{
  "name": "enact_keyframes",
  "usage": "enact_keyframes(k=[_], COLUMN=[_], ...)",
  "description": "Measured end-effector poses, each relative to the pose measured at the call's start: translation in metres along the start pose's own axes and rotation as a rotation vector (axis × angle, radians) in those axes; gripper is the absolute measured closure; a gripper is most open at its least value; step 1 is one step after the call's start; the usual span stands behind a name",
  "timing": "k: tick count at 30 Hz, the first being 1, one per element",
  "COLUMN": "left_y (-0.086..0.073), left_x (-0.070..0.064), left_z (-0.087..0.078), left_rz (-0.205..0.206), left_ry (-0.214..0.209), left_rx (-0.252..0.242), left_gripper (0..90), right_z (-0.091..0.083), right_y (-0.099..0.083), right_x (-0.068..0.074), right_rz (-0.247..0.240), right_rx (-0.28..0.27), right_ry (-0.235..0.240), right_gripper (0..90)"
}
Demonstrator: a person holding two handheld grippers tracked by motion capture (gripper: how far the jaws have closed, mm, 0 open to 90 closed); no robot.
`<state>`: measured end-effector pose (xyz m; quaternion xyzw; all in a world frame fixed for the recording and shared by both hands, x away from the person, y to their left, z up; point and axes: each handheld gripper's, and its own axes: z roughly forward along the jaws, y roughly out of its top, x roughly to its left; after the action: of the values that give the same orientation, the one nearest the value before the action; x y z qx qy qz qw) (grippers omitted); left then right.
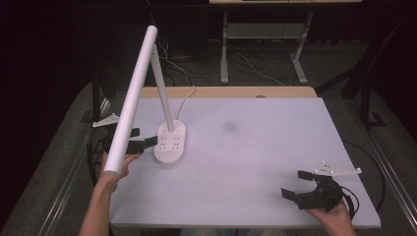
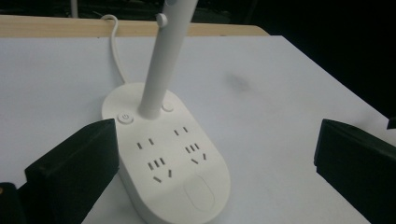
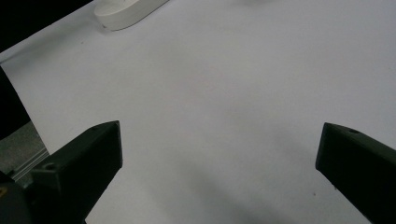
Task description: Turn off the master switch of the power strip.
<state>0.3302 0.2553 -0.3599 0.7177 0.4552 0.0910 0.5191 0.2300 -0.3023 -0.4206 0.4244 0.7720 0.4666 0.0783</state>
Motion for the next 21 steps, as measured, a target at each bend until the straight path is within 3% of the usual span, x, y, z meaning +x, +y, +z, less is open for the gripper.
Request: enact_keyframes(k=[7,21], left_y=[-0.012,-0.035], left_x=[-0.011,-0.034], left_z=[-0.006,-0.012], left_rz=[0.022,0.071], left_ry=[-0.031,-0.067], left_rx=[-0.035,-0.051], left_gripper=[0.0,0.0], right_z=[0.0,0.0], right_y=[0.0,0.001], right_x=[0.001,0.001], right_rz=[0.006,0.001], right_rx=[-0.003,0.004], right_ry=[0.001,0.003], right_gripper=[0.1,0.1])
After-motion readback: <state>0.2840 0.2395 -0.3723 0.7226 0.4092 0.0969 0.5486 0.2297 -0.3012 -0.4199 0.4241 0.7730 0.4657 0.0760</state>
